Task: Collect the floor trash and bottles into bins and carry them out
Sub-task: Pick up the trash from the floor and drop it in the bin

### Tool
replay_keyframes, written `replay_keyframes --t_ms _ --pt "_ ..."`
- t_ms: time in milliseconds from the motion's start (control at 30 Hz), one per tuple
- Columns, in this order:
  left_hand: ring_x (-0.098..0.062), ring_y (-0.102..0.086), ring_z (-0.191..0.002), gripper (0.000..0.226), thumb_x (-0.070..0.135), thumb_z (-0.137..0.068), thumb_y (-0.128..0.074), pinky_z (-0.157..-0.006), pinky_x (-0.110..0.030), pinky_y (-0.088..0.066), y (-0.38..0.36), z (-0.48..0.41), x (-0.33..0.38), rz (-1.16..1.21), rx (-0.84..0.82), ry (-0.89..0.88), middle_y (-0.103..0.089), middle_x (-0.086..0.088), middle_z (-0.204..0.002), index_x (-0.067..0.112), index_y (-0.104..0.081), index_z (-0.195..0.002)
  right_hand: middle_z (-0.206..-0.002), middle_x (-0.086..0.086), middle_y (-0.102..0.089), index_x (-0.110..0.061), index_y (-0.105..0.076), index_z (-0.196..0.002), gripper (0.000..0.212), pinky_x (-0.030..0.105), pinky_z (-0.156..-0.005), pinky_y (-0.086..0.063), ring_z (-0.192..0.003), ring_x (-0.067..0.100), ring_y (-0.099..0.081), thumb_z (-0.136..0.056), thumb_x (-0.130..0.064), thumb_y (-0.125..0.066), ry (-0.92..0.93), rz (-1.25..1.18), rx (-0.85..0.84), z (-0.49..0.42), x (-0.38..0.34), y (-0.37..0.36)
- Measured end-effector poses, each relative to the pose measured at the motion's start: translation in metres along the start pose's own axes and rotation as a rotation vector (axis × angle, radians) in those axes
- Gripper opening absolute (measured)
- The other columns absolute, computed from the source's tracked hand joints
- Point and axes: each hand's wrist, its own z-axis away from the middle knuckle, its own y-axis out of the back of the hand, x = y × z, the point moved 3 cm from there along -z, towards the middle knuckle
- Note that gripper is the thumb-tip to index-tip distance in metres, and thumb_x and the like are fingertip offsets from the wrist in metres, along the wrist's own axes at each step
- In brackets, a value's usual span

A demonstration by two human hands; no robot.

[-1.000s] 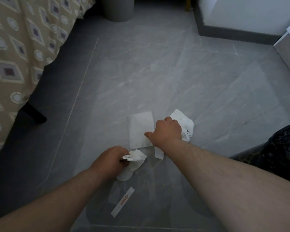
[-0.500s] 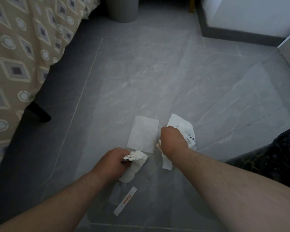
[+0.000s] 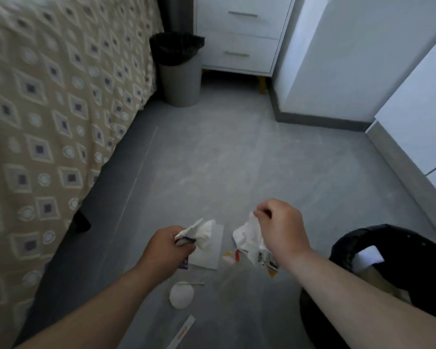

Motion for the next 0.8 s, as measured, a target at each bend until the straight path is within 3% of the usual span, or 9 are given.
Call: replay_keyframes --t_ms 100,233,300,367,467,567,633,700,800 --pt "-0.02 -0.056 -0.054 0.013 0.002 -0.074 -0.067 -0.051 -0.035 -0.056 0.006 0.027 0.062 0.143 0.013 0.0 -0.053 -0.016 -0.062 -0.004 -0.056 -0.072 -0.071 0.001 -0.067 -0.007 -0.069 -0.073 0.011 0.009 -0.06 -0.039 -0.07 0.013 -0.061 -0.083 -0.009 -0.068 0.058 -0.032 0.072 0.011 -0.03 0.071" --pt "-0.003 -0.047 -0.046 0.007 -0.005 -0.078 -0.066 -0.041 -0.009 -0.038 -0.004 0.075 0.151 0.175 0.066 -0.156 -0.05 -0.001 -0.055 -0.004 -0.06 -0.074 -0.071 -0.012 -0.067 -0.013 -0.071 -0.077 0.005 0.001 -0.062 -0.042 -0.079 -0.001 -0.062 -0.082 -0.011 -0.071 0.105 -0.106 0.199 0.035 -0.049 0.179" --pt "-0.003 -0.047 -0.045 0.016 -0.002 -0.076 -0.069 -0.04 -0.01 -0.036 -0.025 0.099 0.185 0.206 0.043 -0.2 -0.048 0.008 -0.045 0.002 -0.058 -0.065 -0.074 -0.013 -0.068 -0.016 -0.072 -0.079 0.006 0.001 -0.064 -0.043 -0.082 -0.006 -0.061 -0.081 -0.011 -0.072 0.085 -0.151 0.262 0.051 -0.039 0.226" --pt "-0.006 -0.048 -0.045 0.021 0.001 -0.073 -0.072 -0.043 -0.016 -0.039 -0.054 0.119 0.213 0.207 -0.002 -0.222 -0.047 0.009 -0.042 0.007 -0.056 -0.06 -0.074 -0.015 -0.069 -0.019 -0.071 -0.076 0.011 0.001 -0.063 -0.043 -0.079 -0.006 -0.062 -0.079 -0.008 -0.074 0.037 -0.205 0.358 0.066 -0.018 0.266" --pt "-0.004 -0.05 -0.04 0.022 -0.006 -0.076 -0.066 -0.039 -0.012 -0.041 -0.112 0.138 0.241 0.191 -0.112 -0.219 -0.05 0.006 -0.042 0.005 -0.058 -0.06 -0.067 -0.011 -0.069 -0.019 -0.07 -0.074 0.015 0.0 -0.059 -0.042 -0.073 -0.007 -0.062 -0.078 -0.005 -0.074 -0.058 -0.301 0.454 0.09 0.026 0.302" --pt "-0.002 -0.06 -0.048 0.006 0.008 -0.072 -0.071 -0.048 -0.022 -0.054 -0.179 0.146 0.247 0.12 -0.174 -0.199 -0.066 0.0 -0.057 0.014 -0.069 -0.073 -0.067 -0.009 -0.069 -0.026 -0.067 -0.071 0.022 0.003 -0.056 -0.043 -0.067 -0.004 -0.063 -0.08 -0.007 -0.072 -0.153 -0.35 0.516 0.105 0.079 0.322" --pt "0.002 -0.062 -0.051 0.011 0.016 -0.072 -0.073 -0.051 -0.018 -0.051 -0.22 0.147 0.24 0.041 -0.148 -0.177 -0.071 -0.002 -0.069 0.016 -0.07 -0.082 -0.069 -0.008 -0.068 -0.027 -0.066 -0.071 0.022 0.004 -0.056 -0.043 -0.065 -0.006 -0.062 -0.081 -0.008 -0.071 -0.221 -0.37 0.58 0.113 0.115 0.331" --pt "-0.004 -0.064 -0.056 0.011 0.018 -0.074 -0.072 -0.052 -0.02 -0.051 -0.254 0.141 0.229 -0.026 -0.161 -0.15 -0.07 -0.006 -0.074 0.013 -0.065 -0.081 -0.072 -0.01 -0.068 -0.023 -0.067 -0.073 0.017 0.004 -0.06 -0.043 -0.067 -0.009 -0.06 -0.08 -0.008 -0.071 -0.282 -0.377 0.666 0.121 0.145 0.335" --pt "-0.024 -0.067 -0.073 0.017 0.026 -0.068 -0.067 -0.069 -0.038 -0.057 -0.292 0.127 0.214 -0.137 -0.23 -0.082 -0.066 -0.01 -0.076 0.013 -0.058 -0.074 -0.072 -0.008 -0.068 -0.015 -0.07 -0.076 0.009 0.002 -0.058 -0.042 -0.067 -0.008 -0.06 -0.081 -0.008 -0.071 -0.338 -0.381 0.696 0.126 0.175 0.328"
